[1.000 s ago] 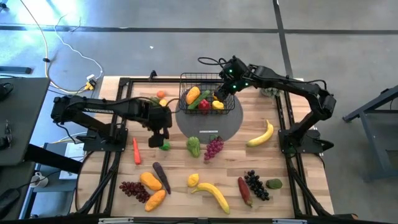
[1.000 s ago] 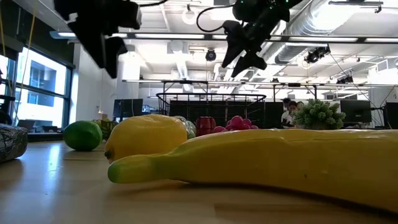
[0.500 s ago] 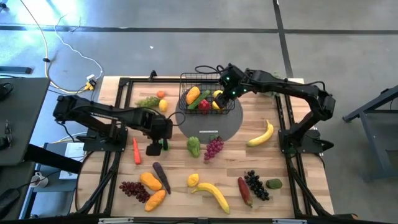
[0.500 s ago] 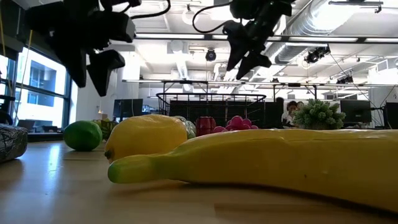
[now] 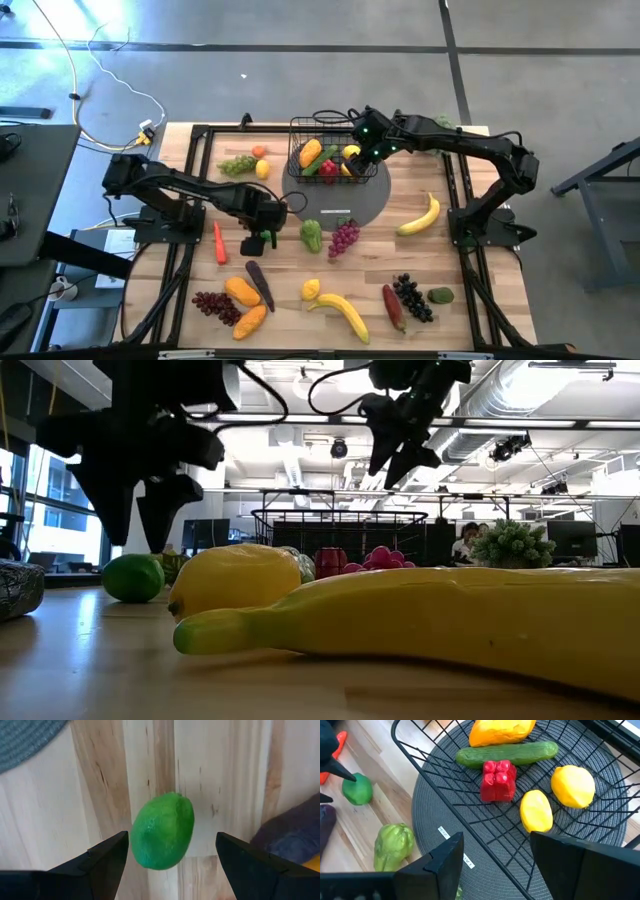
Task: Build produce basket
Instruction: Put the green lime into the wire basket
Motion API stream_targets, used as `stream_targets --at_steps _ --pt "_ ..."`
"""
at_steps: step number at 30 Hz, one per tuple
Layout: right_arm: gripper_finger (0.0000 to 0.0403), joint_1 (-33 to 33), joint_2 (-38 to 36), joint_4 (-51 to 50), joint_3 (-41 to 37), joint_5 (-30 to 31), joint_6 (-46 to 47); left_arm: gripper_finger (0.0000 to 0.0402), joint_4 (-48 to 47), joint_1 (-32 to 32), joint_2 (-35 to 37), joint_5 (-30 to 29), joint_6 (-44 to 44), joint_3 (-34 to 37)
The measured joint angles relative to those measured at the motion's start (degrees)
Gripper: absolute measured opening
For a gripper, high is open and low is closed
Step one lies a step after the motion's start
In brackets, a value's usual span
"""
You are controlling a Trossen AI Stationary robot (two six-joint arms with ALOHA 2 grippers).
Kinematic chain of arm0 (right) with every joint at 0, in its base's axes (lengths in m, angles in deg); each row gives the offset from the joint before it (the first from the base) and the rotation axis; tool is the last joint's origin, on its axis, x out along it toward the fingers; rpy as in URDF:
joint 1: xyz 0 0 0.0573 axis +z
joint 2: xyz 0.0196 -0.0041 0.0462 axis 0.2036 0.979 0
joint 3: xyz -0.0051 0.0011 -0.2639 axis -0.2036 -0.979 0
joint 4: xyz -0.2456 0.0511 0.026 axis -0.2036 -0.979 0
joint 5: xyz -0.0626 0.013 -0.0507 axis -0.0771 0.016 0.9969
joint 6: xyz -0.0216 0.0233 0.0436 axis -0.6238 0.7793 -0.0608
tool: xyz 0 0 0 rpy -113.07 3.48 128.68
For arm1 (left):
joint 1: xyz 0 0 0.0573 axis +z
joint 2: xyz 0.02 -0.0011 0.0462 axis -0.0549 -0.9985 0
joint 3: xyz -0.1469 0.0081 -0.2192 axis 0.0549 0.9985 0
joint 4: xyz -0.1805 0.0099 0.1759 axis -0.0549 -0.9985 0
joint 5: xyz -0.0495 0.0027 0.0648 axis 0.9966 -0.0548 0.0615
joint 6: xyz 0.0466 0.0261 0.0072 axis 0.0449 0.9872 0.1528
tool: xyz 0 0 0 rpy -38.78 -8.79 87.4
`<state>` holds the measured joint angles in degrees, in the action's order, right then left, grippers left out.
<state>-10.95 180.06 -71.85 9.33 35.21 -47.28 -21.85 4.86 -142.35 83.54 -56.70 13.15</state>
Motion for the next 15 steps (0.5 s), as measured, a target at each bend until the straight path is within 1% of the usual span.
stream_targets --at_steps 10,15 --pt "0.0208 0.0 0.0 -0.6 0.0 0.0 0.6 0.029 1.1 0.0 -4.4 -0.2 0.0 0.0" --pt "0.0208 0.0 0.0 -0.6 0.0 0.0 0.7 0.0267 1.2 0.0 -6.7 -0.5 0.2 -0.1"
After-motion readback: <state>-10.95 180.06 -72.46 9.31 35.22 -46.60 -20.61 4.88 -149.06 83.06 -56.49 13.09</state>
